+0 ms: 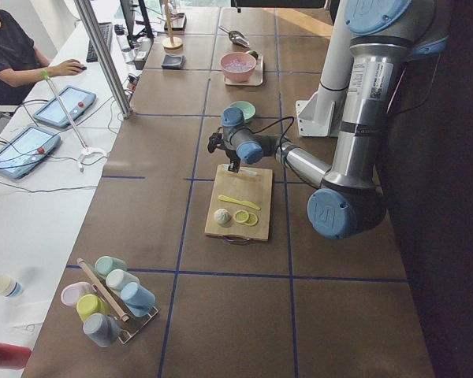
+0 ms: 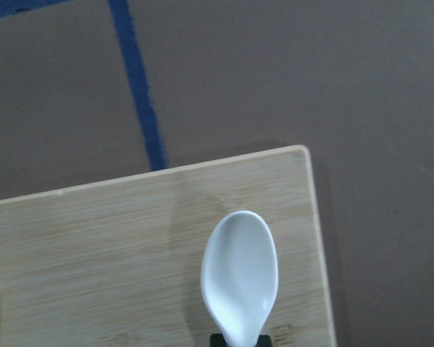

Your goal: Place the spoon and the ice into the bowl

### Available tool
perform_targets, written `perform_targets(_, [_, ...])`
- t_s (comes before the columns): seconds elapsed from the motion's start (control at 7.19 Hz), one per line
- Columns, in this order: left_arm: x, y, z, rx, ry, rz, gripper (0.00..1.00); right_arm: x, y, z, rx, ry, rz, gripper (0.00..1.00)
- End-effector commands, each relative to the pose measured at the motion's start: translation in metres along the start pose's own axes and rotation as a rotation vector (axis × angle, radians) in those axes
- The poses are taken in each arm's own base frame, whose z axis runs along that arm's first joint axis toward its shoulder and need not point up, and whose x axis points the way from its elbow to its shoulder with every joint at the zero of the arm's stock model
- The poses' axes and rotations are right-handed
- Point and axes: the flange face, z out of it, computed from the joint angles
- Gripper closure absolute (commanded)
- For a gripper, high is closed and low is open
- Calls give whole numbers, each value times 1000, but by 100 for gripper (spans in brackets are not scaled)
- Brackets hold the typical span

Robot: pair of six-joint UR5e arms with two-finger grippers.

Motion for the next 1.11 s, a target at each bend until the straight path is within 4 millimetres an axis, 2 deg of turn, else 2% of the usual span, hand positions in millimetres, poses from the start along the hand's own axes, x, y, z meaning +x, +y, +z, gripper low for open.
perform_targets(0.0, [121,-5,-34,-67,-19,-104,100,-1,-2,-1,3,0,-3,0])
perform_targets(0.14, [179,-11,-55,-96,-59,-123,100,-1,-2,-1,3,0,-3,0])
perform_targets(0.28, [223,-8,-63,-73,-86,-97,100,-1,-2,-1,3,0,-1,0])
perform_targets(0.42, [252,2,-53,-87,-82,-74,100,-2,-2,-2,5,0,-4,0])
perform_targets(0.7, [304,-36,-28,-105,-110,-127,100,-3,-2,-3,6,-1,-5,0])
perform_targets(0.97, [317,-44,-5,-85,-62,-166,98,-5,-3,1,-1,-2,-9,0])
